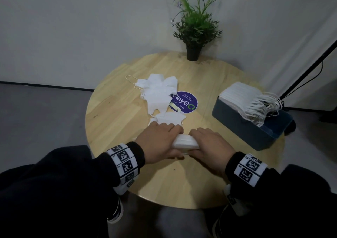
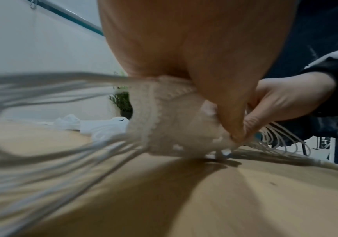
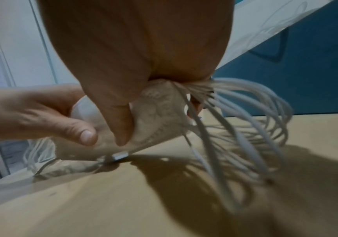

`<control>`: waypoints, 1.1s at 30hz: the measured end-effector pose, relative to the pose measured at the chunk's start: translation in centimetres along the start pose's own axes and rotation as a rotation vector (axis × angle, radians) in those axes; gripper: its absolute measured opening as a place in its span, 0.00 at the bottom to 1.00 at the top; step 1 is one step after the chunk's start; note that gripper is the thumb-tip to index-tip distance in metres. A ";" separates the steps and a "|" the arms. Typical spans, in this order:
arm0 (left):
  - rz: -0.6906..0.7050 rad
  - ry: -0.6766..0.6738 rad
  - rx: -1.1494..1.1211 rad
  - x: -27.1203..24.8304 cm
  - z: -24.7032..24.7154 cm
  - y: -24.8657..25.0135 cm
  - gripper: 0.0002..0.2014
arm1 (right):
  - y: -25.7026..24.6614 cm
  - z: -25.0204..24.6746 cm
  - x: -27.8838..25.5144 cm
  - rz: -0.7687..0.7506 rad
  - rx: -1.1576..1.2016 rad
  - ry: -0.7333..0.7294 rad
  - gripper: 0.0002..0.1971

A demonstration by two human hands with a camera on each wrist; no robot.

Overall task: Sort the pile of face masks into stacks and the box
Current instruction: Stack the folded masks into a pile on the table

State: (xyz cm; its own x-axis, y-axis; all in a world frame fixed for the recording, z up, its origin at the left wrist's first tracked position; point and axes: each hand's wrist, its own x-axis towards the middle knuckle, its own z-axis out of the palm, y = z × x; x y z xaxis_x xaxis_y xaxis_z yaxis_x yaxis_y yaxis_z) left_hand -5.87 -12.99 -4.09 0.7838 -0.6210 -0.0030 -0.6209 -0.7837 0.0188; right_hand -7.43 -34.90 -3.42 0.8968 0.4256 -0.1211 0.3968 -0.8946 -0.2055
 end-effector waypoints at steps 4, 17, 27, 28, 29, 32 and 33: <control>-0.037 -0.096 -0.212 0.4 -1.2 0.9 0.22 | -0.2 -1.0 -0.4 -0.032 0.124 0.019 0.18; -0.164 -0.289 -1.101 -1.3 -3.7 -3.6 0.18 | 3.6 -8.9 -1.0 0.427 1.876 0.039 0.18; -0.392 -0.241 -1.303 -1.1 -2.0 -0.9 0.15 | 1.5 -5.4 0.9 0.446 1.111 0.489 0.14; -0.411 -0.213 -1.357 -0.8 -1.9 -0.4 0.13 | 0.4 -5.3 0.7 0.348 0.948 0.529 0.13; -0.429 -0.178 -1.423 -0.6 -1.9 0.1 0.14 | -0.5 -5.2 0.4 0.234 0.796 0.562 0.10; -0.462 -0.047 -1.632 0.4 -2.4 1.1 0.20 | -3.1 -4.3 0.1 -0.059 0.399 0.584 0.07; -0.474 0.001 -1.694 0.7 -2.9 1.4 0.18 | -3.5 -3.9 0.2 -0.098 0.305 0.561 0.12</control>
State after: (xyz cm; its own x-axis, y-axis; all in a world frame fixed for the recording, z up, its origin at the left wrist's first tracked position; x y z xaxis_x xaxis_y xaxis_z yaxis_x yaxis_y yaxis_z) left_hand -6.17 -14.42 -1.20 0.8765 -0.3637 -0.3153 0.3367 -0.0049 0.9416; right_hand -7.83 -32.21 1.08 0.8582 0.2932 0.4213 0.4824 -0.7413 -0.4667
